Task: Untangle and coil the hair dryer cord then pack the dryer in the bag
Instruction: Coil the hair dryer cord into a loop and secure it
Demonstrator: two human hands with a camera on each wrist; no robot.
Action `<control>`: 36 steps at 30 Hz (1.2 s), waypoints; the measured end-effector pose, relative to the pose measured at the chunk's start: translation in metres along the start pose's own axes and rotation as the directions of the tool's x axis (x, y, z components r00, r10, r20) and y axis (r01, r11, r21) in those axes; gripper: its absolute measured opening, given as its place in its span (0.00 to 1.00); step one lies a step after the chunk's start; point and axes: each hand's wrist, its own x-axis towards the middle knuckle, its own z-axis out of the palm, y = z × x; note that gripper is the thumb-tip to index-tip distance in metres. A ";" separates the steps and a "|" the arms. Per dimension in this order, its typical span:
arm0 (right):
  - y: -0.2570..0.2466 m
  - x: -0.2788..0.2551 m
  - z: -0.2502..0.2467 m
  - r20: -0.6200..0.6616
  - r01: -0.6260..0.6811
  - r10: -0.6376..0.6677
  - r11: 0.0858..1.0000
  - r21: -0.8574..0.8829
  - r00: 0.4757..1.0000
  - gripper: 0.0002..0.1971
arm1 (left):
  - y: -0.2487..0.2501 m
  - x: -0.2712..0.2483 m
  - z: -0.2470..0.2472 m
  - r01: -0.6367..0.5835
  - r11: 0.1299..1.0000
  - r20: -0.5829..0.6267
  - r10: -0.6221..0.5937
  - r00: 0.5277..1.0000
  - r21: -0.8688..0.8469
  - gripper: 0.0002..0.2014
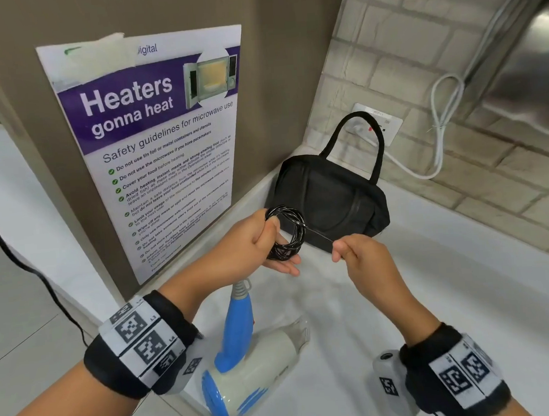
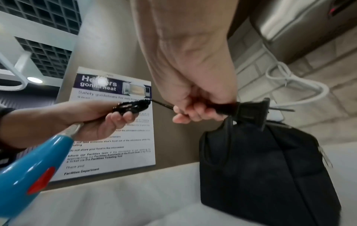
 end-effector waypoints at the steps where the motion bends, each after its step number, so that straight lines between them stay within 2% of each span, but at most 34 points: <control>1: 0.005 0.001 0.005 0.007 0.034 -0.033 0.998 -0.061 0.999 0.17 | 0.001 -0.001 0.000 -0.001 1.000 0.002 0.001 1.000 0.005 0.13; 4: 0.018 0.007 0.017 0.066 0.117 -0.101 0.934 -0.337 0.993 0.13 | 0.004 -0.004 -0.001 -0.002 1.000 0.014 0.002 1.000 0.029 0.13; 5: 0.020 0.009 0.018 0.070 0.107 -0.088 0.930 -0.351 0.994 0.11 | 0.005 -0.005 -0.001 -0.003 1.000 0.016 0.003 1.000 0.030 0.13; 9: 0.018 0.018 0.015 0.030 -0.063 0.069 0.987 -0.149 0.997 0.13 | 0.006 -0.007 0.002 -0.008 1.000 0.037 0.007 0.999 0.026 0.13; 10: 0.015 0.019 0.014 0.014 -0.121 0.121 0.993 0.002 0.993 0.14 | 0.006 -0.008 0.004 -0.011 1.000 0.045 0.010 0.999 0.024 0.13; 11: 0.009 0.019 0.013 0.024 -0.190 0.190 0.959 0.212 0.982 0.14 | 0.007 -0.008 0.006 -0.016 1.000 0.055 0.014 0.998 0.027 0.13; 12: 0.002 0.019 0.012 0.076 -0.261 0.254 0.866 0.427 0.964 0.14 | 0.008 -0.008 0.007 -0.020 0.999 0.064 0.018 0.998 0.035 0.14; 13: -0.004 0.018 0.012 0.150 -0.320 0.289 0.734 0.599 0.945 0.14 | 0.009 -0.008 0.008 -0.021 0.999 0.071 0.018 0.997 0.044 0.14; 15: -0.010 0.018 0.011 0.265 -0.379 0.290 0.471 0.797 0.919 0.14 | 0.010 -0.008 0.008 -0.014 0.998 0.073 0.010 0.997 0.053 0.16; 16: -0.013 0.018 0.011 0.304 -0.395 0.282 0.366 0.843 0.910 0.13 | 0.010 -0.008 0.007 -0.011 0.998 0.072 0.007 0.997 0.056 0.17; 18: -0.019 0.018 0.008 0.355 -0.415 0.265 0.225 0.882 0.897 0.13 | 0.009 -0.007 0.007 -0.009 0.998 0.070 0.005 0.998 0.063 0.18; 22: -0.031 0.014 0.003 0.409 -0.425 0.216 0.029 0.905 0.887 0.13 | 0.009 -0.007 0.007 -0.032 0.994 0.059 0.026 0.998 0.101 0.16; 28: -0.035 0.015 0.004 0.428 -0.428 0.197 -0.046 0.903 0.882 0.11 | 0.009 -0.007 0.006 -0.033 0.994 0.055 0.027 0.998 0.105 0.15; 32: -0.037 0.015 0.010 0.427 -0.416 0.209 -0.097 0.904 0.880 0.11 | 0.010 -0.009 0.008 -0.025 0.999 0.079 0.021 0.997 0.046 0.14; 36: -0.040 0.011 0.016 0.467 -0.458 0.104 -0.096 0.884 0.878 0.13 | 0.008 -0.008 0.008 -0.026 0.999 0.084 0.023 0.996 0.036 0.16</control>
